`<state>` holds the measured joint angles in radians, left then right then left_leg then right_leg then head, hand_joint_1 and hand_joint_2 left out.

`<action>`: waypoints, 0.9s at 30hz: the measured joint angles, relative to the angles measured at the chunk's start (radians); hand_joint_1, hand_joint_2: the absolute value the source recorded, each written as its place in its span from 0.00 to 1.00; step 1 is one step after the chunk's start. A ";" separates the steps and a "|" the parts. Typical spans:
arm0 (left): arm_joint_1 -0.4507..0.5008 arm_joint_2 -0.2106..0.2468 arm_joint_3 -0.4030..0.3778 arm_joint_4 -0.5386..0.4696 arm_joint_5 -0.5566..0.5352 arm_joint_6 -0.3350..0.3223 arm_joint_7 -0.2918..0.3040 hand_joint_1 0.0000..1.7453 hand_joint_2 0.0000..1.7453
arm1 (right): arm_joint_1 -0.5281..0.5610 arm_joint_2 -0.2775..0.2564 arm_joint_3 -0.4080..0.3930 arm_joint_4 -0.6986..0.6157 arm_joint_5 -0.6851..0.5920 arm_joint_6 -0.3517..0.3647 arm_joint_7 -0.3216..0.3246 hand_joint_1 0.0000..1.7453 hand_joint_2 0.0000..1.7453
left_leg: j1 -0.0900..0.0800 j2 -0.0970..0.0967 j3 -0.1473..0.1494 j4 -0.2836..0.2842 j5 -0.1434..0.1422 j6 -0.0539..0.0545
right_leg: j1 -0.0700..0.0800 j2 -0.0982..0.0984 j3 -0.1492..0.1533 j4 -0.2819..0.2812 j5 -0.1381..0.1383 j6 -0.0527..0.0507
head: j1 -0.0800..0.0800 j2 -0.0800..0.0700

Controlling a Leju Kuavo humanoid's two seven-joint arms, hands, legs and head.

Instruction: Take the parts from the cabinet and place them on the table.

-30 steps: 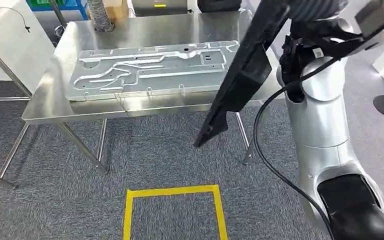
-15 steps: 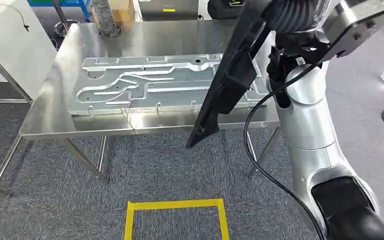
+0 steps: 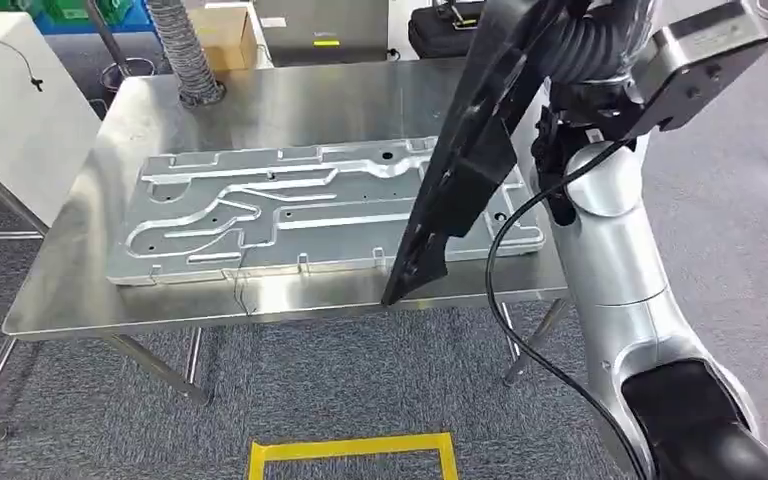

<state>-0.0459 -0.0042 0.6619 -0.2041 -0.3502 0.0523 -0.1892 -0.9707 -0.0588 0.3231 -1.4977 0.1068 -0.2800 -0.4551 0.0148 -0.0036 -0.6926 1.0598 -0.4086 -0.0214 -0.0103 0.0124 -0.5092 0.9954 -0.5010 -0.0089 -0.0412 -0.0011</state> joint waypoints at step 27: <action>-0.011 0.014 0.037 0.000 -0.034 -0.006 -0.017 0.00 1.00 | -0.155 -0.117 -0.127 0.359 0.035 -0.037 -0.021 1.00 1.00 | -0.002 -0.003 -0.076 0.245 -0.116 -0.005 | 0.001 -0.007 -0.094 0.007 0.073 -0.008 | 0.000 0.000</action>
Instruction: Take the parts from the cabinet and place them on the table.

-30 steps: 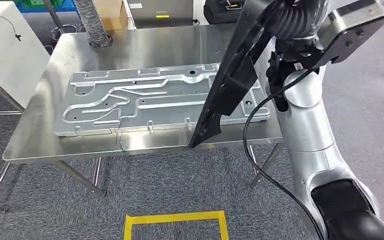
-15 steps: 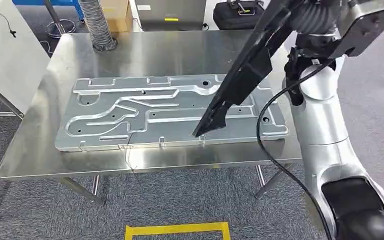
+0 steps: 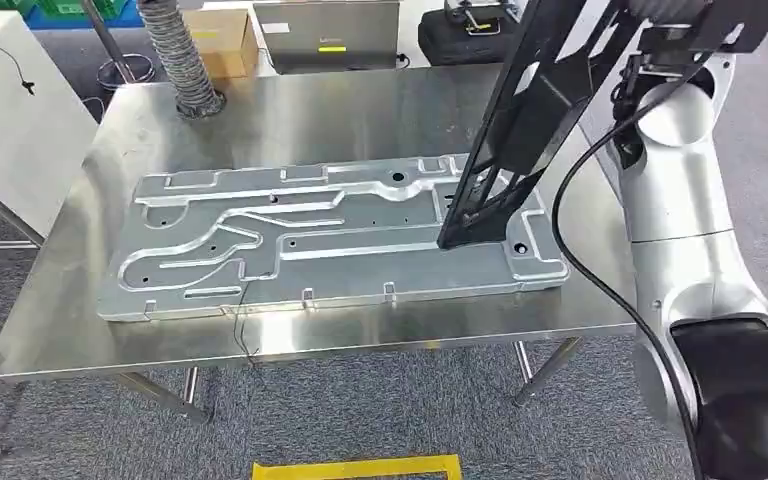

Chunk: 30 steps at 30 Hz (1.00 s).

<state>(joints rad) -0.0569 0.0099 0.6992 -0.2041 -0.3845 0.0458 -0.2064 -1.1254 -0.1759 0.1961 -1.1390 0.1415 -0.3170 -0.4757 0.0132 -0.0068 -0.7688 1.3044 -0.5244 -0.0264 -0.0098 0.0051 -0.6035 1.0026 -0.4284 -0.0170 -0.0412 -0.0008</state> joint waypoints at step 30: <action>-0.005 -0.008 0.039 0.000 -0.016 -0.031 -0.016 0.00 1.00 | -0.239 0.112 0.141 0.652 0.318 -0.085 0.091 1.00 1.00 | -0.001 -0.001 0.005 0.026 -0.031 -0.004 | -0.001 0.001 -0.011 0.004 0.009 -0.001 | 0.000 0.000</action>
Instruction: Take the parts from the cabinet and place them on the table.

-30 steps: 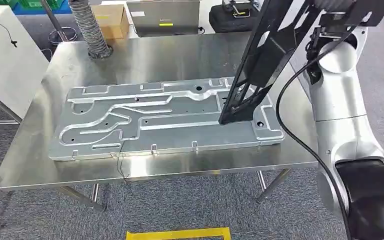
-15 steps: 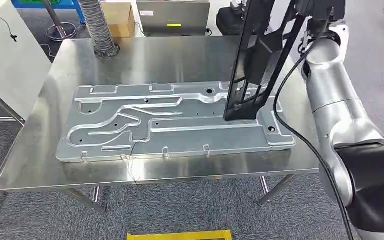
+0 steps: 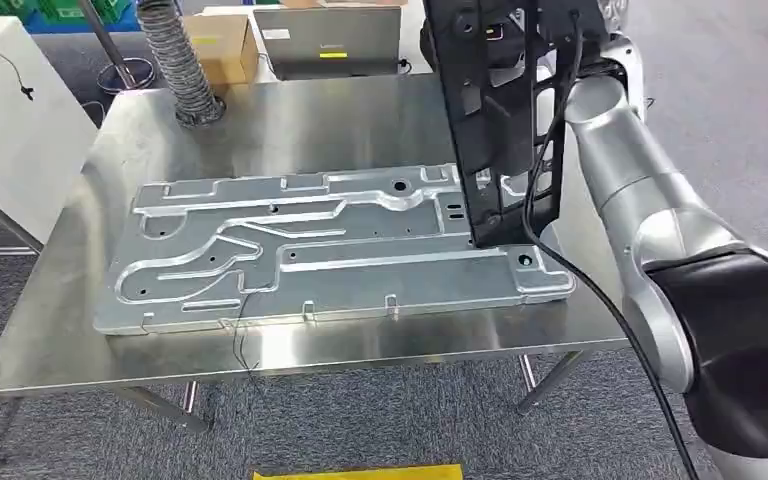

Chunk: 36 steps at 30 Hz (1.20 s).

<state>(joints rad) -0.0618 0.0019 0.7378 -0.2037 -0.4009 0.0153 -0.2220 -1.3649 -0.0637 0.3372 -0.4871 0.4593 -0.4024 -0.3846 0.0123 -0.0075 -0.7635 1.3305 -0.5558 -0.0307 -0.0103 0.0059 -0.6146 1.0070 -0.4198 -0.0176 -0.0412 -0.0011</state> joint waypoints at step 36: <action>-0.026 -0.029 -0.001 0.000 -0.051 0.000 -0.067 0.00 0.00 | 0.032 0.111 0.062 0.128 0.176 0.044 0.099 0.00 0.00 | 0.011 -0.003 0.157 -0.310 0.130 0.007 | 0.007 -0.005 0.013 0.011 -0.014 0.023 | 0.000 0.000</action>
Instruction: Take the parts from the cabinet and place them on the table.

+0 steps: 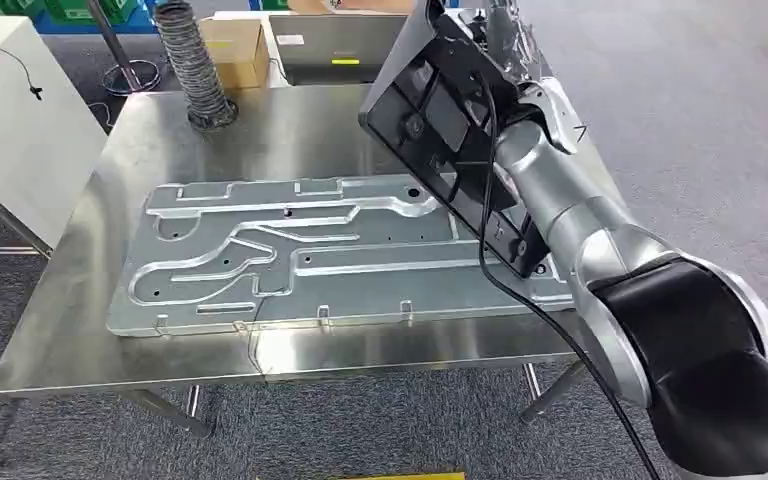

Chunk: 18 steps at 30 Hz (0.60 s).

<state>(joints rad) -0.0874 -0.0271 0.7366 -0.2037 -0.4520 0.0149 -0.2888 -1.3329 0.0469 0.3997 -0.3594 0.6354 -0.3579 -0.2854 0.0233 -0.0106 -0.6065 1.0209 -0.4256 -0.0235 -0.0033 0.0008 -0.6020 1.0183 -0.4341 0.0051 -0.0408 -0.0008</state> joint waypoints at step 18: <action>-0.014 -0.010 0.014 0.000 -0.005 -0.028 -0.005 0.00 0.00 | -0.069 -0.012 0.335 0.064 0.478 0.364 0.198 0.00 0.00 | -0.010 0.002 -0.005 -0.007 0.009 0.020 | 0.012 0.001 -0.014 -0.004 0.010 -0.009 | 0.000 0.000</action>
<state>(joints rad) -0.1011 -0.0374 0.7511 -0.2037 -0.4566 -0.0130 -0.2937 -1.4019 0.0351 0.7344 -0.2952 1.1132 0.0058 -0.0877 0.0131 -0.0088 -0.6117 1.0141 -0.4167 -0.0033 0.0084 0.0017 -0.6157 1.0148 -0.4243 -0.0043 -0.0408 -0.0008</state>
